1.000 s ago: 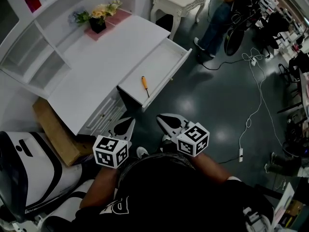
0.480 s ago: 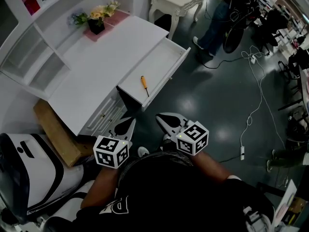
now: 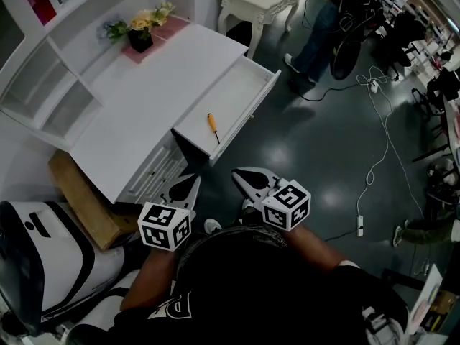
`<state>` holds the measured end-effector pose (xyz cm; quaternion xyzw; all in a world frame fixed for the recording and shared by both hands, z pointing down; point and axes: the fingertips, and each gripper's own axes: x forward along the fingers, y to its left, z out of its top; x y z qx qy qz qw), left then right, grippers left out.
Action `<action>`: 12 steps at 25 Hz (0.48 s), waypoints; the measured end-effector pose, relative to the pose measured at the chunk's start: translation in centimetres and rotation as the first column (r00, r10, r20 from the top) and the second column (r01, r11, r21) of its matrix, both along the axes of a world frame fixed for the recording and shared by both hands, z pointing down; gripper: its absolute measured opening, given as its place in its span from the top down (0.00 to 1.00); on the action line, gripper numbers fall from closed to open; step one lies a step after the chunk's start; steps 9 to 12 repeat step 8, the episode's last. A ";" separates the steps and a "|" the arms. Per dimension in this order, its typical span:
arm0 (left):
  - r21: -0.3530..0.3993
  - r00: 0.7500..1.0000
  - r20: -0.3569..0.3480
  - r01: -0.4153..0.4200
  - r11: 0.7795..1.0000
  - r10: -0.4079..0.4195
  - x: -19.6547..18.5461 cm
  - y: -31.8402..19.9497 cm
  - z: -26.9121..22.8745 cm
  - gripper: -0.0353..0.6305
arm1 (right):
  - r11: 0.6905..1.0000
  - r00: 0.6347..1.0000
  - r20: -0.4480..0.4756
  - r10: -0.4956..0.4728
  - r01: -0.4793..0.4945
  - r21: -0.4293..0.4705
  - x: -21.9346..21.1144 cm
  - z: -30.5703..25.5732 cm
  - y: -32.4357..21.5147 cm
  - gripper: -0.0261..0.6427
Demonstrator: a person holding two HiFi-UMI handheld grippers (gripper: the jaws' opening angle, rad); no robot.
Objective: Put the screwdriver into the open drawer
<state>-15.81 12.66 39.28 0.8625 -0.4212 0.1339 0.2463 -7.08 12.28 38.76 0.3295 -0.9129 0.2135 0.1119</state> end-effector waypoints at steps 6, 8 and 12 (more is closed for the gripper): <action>0.006 1.000 0.000 0.005 1.000 -0.005 -0.2 -0.1 -0.1 0.92 | 1.000 1.000 -0.004 -0.003 0.003 0.000 0.1 0.0 0.0 0.95; 0.005 1.000 0.002 0.005 1.000 -0.005 -0.2 -0.1 -0.1 0.92 | 1.000 1.000 -0.006 -0.006 0.006 0.000 0.1 0.0 0.0 0.95; 0.005 1.000 0.002 0.005 1.000 -0.005 -0.2 -0.1 -0.1 0.92 | 1.000 1.000 -0.006 -0.006 0.006 0.000 0.1 0.0 0.0 0.95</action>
